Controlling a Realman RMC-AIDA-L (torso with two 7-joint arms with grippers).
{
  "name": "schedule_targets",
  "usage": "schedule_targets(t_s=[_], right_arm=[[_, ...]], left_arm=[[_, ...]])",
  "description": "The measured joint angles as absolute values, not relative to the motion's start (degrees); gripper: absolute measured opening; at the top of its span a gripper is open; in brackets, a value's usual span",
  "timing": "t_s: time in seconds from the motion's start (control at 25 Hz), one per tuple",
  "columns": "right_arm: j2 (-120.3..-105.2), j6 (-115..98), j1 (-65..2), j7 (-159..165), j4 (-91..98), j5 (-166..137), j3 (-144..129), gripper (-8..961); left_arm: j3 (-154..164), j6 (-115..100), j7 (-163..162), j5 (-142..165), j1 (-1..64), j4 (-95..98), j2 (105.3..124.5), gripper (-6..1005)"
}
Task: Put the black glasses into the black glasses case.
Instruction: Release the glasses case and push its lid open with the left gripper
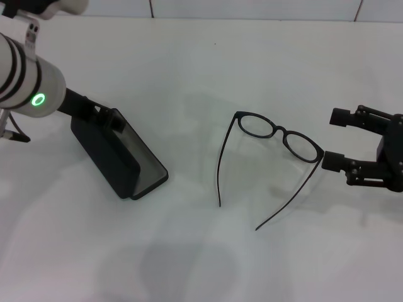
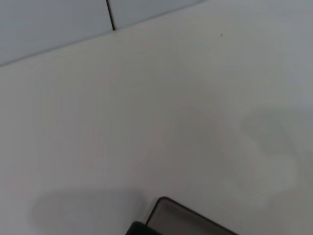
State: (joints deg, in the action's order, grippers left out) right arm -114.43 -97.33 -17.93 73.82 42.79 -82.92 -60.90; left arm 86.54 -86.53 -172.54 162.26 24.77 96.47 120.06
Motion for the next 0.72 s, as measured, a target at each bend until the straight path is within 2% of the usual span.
schedule_targets(t_s=[0.72], right_arm=[[-114.51, -97.61, -17.85, 73.72, 42.09, -82.89, -60.9, 871]], left_arm=[[85.75, -85.17, -172.53, 162.34, 24.51, 93.99, 119.95, 677]])
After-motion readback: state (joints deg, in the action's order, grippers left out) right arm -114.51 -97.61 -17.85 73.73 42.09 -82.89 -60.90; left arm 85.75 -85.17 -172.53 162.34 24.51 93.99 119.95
